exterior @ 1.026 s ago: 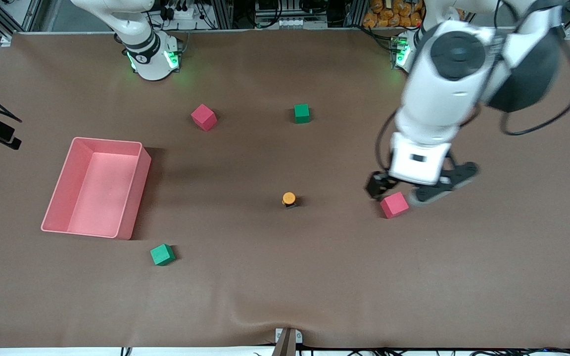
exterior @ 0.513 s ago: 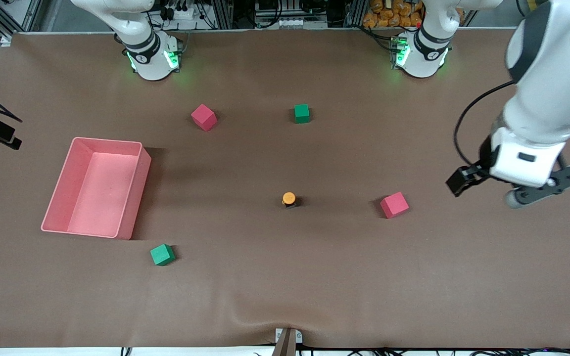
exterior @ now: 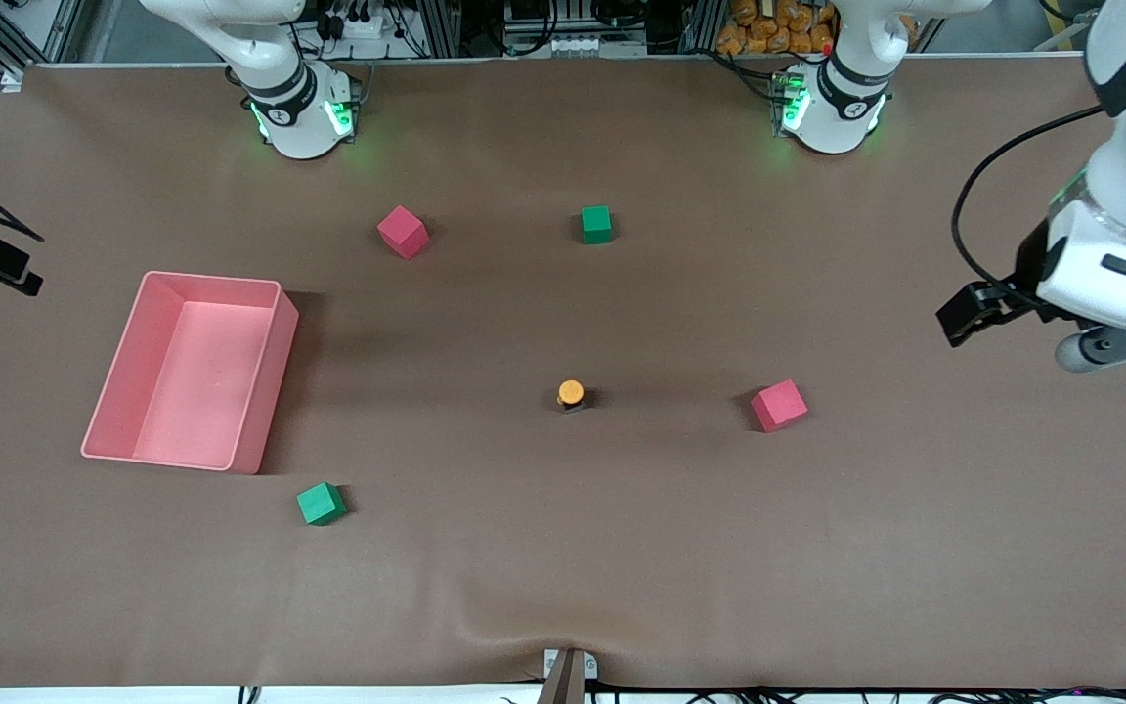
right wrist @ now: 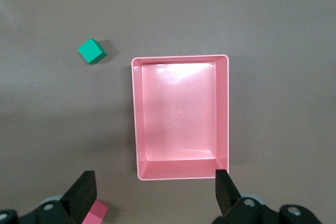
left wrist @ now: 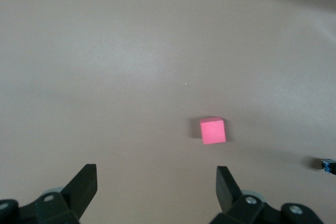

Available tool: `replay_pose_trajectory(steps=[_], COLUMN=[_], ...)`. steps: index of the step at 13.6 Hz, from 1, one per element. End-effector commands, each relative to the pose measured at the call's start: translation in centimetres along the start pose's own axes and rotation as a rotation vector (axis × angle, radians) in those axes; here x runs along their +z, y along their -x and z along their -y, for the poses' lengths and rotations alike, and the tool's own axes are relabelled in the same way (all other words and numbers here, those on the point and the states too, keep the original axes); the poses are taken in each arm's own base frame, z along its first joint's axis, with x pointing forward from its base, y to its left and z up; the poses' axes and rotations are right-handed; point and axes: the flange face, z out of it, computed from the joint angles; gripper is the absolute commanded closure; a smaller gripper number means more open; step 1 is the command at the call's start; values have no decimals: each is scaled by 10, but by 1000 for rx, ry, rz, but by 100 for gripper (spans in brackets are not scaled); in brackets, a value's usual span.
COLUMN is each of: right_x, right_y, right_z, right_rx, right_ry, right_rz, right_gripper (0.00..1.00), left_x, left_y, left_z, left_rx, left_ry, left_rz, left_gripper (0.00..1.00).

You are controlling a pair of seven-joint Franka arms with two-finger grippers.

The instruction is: Place and upright button with both arms

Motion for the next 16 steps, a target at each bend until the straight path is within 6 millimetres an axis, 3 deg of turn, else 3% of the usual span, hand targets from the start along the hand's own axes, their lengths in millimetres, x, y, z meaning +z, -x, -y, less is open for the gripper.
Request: replay_pose_trajectory(steps=[1,8,12,16], right_x=[-1,-1,2,1], right_y=[-1,-1,3,4], right_z=[-4,-4,-10,-10], right_rx=[1,2,25,25], right_ry=[-10,-9,-9,-9], right_rz=[-4,-2,33,38], right_gripper=[0,0,0,0], left_x=[-16,-23,-14,-10], left_y=[8,45,70,69], left_z=[28,78,83,74], left_rx=[0,78,89,106], left_ry=[27,88,89,86], left_rz=[8,74,74,64], left_gripper=[0,0,0,0])
